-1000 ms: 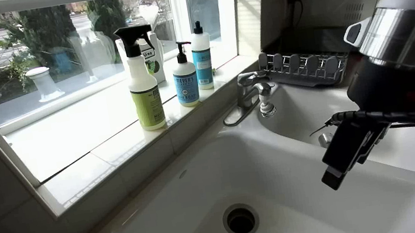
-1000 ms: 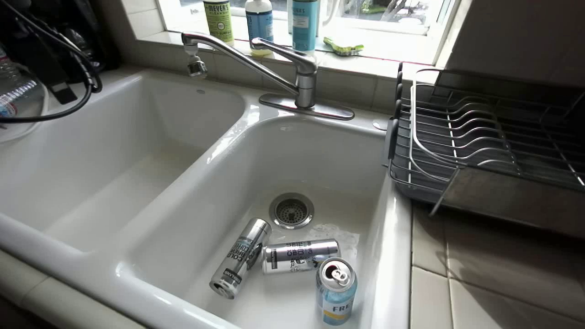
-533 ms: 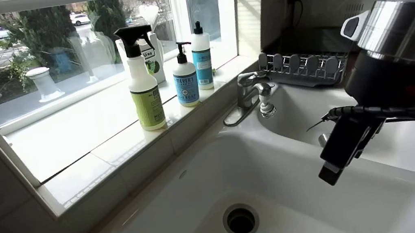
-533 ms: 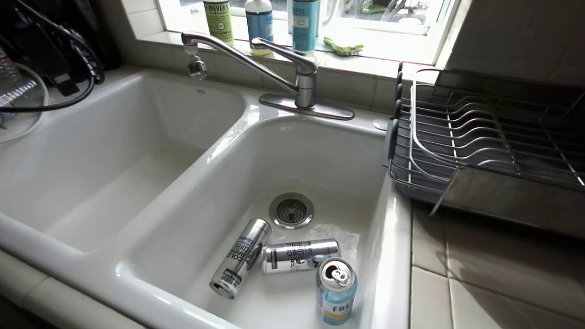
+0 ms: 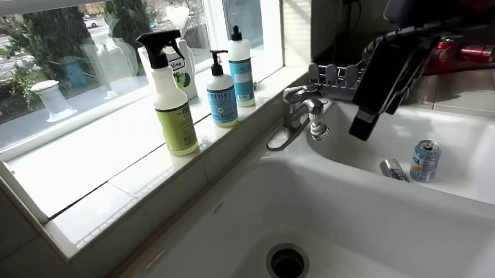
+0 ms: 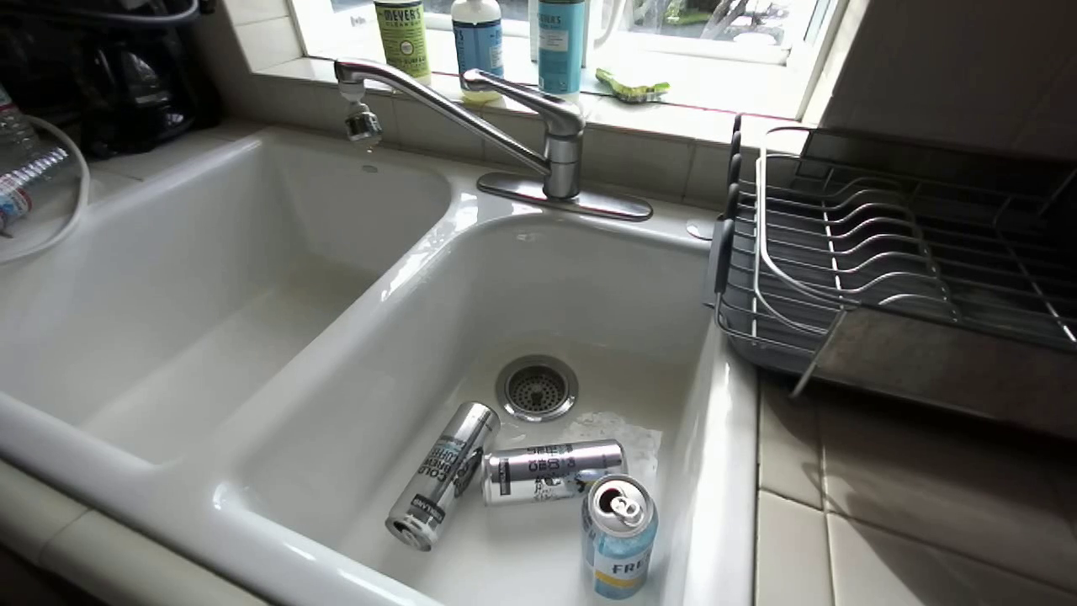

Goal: Put the bottle on the top shelf

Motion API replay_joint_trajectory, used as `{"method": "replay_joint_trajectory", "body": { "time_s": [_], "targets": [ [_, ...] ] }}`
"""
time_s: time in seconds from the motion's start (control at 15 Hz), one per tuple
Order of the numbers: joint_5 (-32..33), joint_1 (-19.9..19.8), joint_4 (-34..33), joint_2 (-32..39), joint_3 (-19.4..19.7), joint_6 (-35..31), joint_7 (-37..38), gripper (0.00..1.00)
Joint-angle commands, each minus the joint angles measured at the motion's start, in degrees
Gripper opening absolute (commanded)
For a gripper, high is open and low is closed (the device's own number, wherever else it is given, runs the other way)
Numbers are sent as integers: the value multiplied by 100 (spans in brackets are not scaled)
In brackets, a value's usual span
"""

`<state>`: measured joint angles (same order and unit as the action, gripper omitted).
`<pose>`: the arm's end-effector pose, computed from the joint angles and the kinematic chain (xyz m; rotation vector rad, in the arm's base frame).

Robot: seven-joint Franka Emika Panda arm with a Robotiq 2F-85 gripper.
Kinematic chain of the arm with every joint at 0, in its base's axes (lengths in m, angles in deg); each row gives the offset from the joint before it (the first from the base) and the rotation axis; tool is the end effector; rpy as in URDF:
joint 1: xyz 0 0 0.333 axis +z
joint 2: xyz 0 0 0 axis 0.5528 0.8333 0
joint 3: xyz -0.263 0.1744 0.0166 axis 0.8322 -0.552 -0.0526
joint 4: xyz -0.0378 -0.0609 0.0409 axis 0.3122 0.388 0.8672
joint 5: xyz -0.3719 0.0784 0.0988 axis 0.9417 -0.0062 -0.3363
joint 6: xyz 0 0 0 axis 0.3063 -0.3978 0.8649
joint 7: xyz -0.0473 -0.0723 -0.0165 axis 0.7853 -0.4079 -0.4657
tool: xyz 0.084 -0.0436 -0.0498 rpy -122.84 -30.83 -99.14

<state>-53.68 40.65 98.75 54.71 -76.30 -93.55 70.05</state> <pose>0.3721 0.1827 0.5516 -3.0366 0.0869 -0.4066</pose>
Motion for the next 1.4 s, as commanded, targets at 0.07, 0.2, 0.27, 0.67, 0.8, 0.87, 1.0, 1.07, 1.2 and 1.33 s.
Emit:
{"method": "replay_joint_trajectory", "body": {
  "time_s": [0.07, 0.2, 0.27, 0.67, 0.8, 0.87, 1.0, 1.07, 1.2, 1.33],
  "targets": [
    [532, -312, -1490, 942, 363, 858, -550, 100],
    [694, -388, -2159, 1450, 476, 1192, -801, 100],
    [757, -390, -2479, 1688, 511, 1338, -933, 100],
    [1062, -302, -4318, 3259, 642, 1989, -1517, 100],
    [926, -277, -3811, 2887, 698, 1680, -1418, 100],
    [940, -272, -3984, 3056, 709, 1717, -1451, 100],
    [951, -264, -4168, 3220, 716, 1780, -1465, 100],
    [954, -259, -4204, 3238, 716, 1797, -1465, 100],
    [957, -248, -4237, 3238, 714, 1815, -1465, 100],
    [812, -315, -4150, 3354, 794, 1217, -1700, 100]
  ]
}}
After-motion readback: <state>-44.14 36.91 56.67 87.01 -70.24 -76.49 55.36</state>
